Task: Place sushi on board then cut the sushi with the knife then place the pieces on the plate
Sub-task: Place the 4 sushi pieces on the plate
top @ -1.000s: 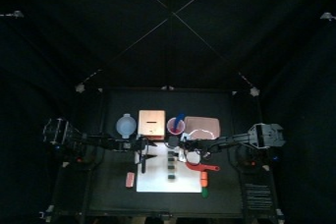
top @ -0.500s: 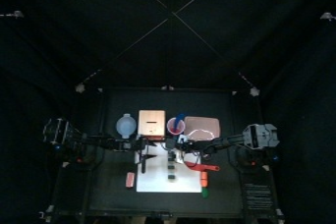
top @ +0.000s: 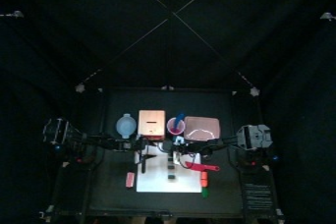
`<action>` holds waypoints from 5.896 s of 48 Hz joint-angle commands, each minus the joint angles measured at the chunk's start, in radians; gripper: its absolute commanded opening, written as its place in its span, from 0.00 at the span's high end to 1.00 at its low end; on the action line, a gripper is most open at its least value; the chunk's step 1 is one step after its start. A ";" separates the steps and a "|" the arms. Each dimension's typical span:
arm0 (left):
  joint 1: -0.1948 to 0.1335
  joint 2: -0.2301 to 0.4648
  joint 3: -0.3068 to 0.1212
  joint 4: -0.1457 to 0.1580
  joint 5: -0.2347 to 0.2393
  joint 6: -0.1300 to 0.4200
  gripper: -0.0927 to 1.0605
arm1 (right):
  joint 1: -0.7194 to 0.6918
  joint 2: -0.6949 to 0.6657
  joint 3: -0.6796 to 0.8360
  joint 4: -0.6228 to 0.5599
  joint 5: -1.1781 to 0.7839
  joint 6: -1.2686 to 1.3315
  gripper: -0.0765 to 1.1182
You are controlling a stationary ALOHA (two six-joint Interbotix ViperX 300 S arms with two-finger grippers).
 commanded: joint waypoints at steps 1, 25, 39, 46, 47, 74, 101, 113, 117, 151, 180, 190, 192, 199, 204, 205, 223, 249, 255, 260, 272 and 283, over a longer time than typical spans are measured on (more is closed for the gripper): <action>0.003 -0.005 -0.011 0.000 -0.002 -0.002 0.14 | -0.003 -0.063 -0.005 0.002 0.032 0.002 0.44; 0.003 -0.003 -0.012 -0.002 0.003 -0.003 0.14 | -0.097 -0.350 0.186 0.067 0.127 0.006 0.44; 0.005 -0.002 -0.012 -0.005 0.003 -0.003 0.14 | -0.259 -0.357 0.229 0.054 0.146 0.003 0.44; 0.003 0.005 -0.011 -0.006 0.003 -0.005 0.14 | -0.321 -0.333 0.239 0.046 0.144 -0.009 0.41; 0.003 0.005 -0.012 -0.006 0.003 -0.005 0.14 | -0.327 -0.330 0.239 0.046 0.144 -0.012 0.40; 0.003 0.014 -0.018 -0.012 0.003 -0.005 0.14 | -0.353 -0.345 0.238 0.005 0.127 0.003 0.27; 0.003 0.014 -0.015 -0.012 0.005 -0.006 0.14 | -0.008 -0.307 0.129 0.147 0.043 0.005 0.27; 0.003 0.014 -0.014 -0.012 0.003 -0.006 0.14 | 0.040 -0.229 0.097 0.167 -0.035 0.005 0.27; 0.003 0.014 -0.014 -0.012 0.003 -0.006 0.14 | 0.049 -0.204 0.094 0.172 -0.066 0.005 0.27; 0.003 0.014 -0.012 -0.011 0.005 -0.003 0.14 | 0.067 -0.052 0.029 0.158 -0.083 0.000 0.28; 0.003 0.014 -0.011 -0.012 0.005 -0.005 0.14 | 0.029 -0.195 0.086 0.146 -0.005 0.005 0.45; 0.003 0.014 -0.012 -0.012 0.005 -0.005 0.14 | -0.054 -0.347 0.193 0.146 0.078 0.005 0.45; 0.003 0.015 -0.014 -0.012 0.006 -0.006 0.14 | -0.074 -0.373 0.216 0.146 0.089 0.005 0.45; 0.003 0.015 -0.015 -0.012 0.006 -0.006 0.14 | -0.155 -0.466 0.305 0.137 0.112 0.005 0.45; 0.003 0.015 -0.017 -0.012 0.005 -0.005 0.14 | -0.233 -0.515 0.364 0.124 0.115 0.005 0.45; 0.003 0.015 -0.017 -0.012 0.006 -0.005 0.14 | -0.249 -0.522 0.374 0.123 0.115 0.005 0.45; 0.003 0.015 -0.018 -0.028 0.006 -0.005 0.14 | -0.420 -0.508 0.428 0.081 0.078 0.003 0.38; 0.003 0.015 -0.018 -0.028 0.006 -0.006 0.14 | -0.362 -0.543 0.407 0.103 0.061 0.005 0.25; 0.003 0.015 -0.018 -0.034 0.006 -0.005 0.14 | -0.232 -0.535 0.374 0.137 0.055 0.005 0.25; 0.003 0.015 -0.014 -0.037 0.006 -0.005 0.14 | -0.137 -0.515 0.342 0.149 0.028 0.005 0.25; 0.003 0.015 -0.017 -0.041 0.006 -0.005 0.14 | 0.026 -0.419 0.264 0.170 -0.064 0.003 0.25; 0.003 0.015 -0.017 -0.041 0.006 -0.005 0.14 | 0.086 -0.328 0.206 0.172 -0.087 0.005 0.25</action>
